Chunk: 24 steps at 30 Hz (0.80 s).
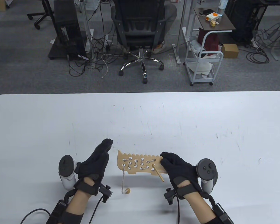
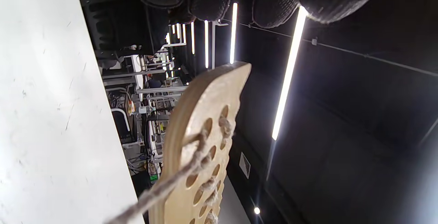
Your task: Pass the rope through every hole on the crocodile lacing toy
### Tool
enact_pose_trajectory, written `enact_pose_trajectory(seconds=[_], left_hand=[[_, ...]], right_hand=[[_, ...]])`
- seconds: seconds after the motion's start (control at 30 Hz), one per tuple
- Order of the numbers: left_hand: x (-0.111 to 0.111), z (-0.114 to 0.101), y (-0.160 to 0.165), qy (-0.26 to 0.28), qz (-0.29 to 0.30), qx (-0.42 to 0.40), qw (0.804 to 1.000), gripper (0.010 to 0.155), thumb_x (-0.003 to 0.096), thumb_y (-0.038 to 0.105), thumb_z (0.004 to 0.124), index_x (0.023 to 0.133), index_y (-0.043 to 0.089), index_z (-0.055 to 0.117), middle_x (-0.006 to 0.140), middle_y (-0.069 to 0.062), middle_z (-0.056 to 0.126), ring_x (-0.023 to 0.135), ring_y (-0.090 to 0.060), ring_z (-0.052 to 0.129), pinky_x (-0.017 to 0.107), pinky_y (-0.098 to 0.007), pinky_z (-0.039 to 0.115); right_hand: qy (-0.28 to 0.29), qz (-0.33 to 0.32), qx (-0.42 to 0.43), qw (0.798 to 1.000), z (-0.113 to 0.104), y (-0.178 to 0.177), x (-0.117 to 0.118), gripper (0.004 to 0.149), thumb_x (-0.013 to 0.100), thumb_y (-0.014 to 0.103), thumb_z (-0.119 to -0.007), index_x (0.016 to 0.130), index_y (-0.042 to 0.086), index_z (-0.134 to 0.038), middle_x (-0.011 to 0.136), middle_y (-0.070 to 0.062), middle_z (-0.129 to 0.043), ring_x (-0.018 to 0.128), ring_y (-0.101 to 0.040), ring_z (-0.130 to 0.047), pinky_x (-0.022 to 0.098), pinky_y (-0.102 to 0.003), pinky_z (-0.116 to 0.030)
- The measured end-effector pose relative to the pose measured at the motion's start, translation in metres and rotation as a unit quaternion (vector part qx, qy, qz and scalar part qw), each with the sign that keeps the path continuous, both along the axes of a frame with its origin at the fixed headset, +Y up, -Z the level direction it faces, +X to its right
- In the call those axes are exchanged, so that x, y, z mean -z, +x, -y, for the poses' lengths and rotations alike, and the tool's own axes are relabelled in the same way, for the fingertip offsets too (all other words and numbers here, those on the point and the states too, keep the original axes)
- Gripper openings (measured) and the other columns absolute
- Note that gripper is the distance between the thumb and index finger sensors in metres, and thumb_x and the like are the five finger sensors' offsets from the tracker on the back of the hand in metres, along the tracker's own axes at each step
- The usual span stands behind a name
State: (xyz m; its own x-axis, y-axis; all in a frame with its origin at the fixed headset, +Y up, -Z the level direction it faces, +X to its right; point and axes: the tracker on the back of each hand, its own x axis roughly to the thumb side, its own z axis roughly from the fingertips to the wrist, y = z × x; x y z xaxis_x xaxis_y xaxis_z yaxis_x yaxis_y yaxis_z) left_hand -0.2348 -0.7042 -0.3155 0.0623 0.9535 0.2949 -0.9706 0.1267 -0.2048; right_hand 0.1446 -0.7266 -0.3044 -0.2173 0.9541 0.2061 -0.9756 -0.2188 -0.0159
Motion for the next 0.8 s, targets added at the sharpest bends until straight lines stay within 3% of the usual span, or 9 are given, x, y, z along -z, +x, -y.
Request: enact_pose_trajectory(seconds=[0.33, 0.53, 0.7, 0.8], left_hand=[[-0.017, -0.017, 0.027, 0.1, 0.011, 0.149, 0.984, 0.055, 0.0453, 0.058, 0.076, 0.1, 0.052, 0.072, 0.119, 0.001, 0.046, 0.11, -0.036, 0.035, 0.079, -0.059, 0.03], [-0.031, -0.023, 0.051, 0.172, 0.016, 0.293, 0.94, 0.054, 0.0441, 0.057, 0.078, 0.098, 0.053, 0.075, 0.12, 0.002, 0.044, 0.111, -0.035, 0.032, 0.079, -0.06, 0.024], [-0.043, -0.026, 0.069, 0.219, 0.015, 0.396, 0.892, 0.055, 0.0426, 0.057, 0.081, 0.097, 0.055, 0.076, 0.12, 0.002, 0.043, 0.111, -0.035, 0.03, 0.079, -0.061, 0.021], [-0.046, -0.024, 0.077, 0.222, 0.025, 0.418, 0.88, 0.054, 0.0416, 0.056, 0.084, 0.096, 0.055, 0.077, 0.12, 0.002, 0.043, 0.111, -0.035, 0.03, 0.078, -0.061, 0.02]], right_hand=[[-0.001, 0.003, -0.045, 0.999, 0.004, -0.008, -0.001, 0.043, 0.044, 0.042, -0.087, 0.081, 0.02, -0.086, 0.063, 0.0, -0.107, 0.043, -0.019, -0.11, 0.037, -0.041, -0.086], [0.001, -0.008, -0.063, 0.998, 0.004, -0.017, -0.005, 0.043, 0.044, 0.042, -0.087, 0.081, 0.02, -0.086, 0.062, 0.0, -0.107, 0.042, -0.019, -0.111, 0.036, -0.041, -0.087], [0.0, -0.013, -0.073, 0.997, 0.005, -0.023, -0.008, 0.043, 0.044, 0.042, -0.087, 0.081, 0.019, -0.086, 0.062, 0.0, -0.107, 0.042, -0.018, -0.111, 0.036, -0.04, -0.087], [-0.004, -0.018, -0.076, 0.997, 0.006, -0.026, -0.009, 0.043, 0.044, 0.042, -0.087, 0.081, 0.019, -0.086, 0.062, 0.0, -0.107, 0.041, -0.018, -0.111, 0.036, -0.04, -0.087]])
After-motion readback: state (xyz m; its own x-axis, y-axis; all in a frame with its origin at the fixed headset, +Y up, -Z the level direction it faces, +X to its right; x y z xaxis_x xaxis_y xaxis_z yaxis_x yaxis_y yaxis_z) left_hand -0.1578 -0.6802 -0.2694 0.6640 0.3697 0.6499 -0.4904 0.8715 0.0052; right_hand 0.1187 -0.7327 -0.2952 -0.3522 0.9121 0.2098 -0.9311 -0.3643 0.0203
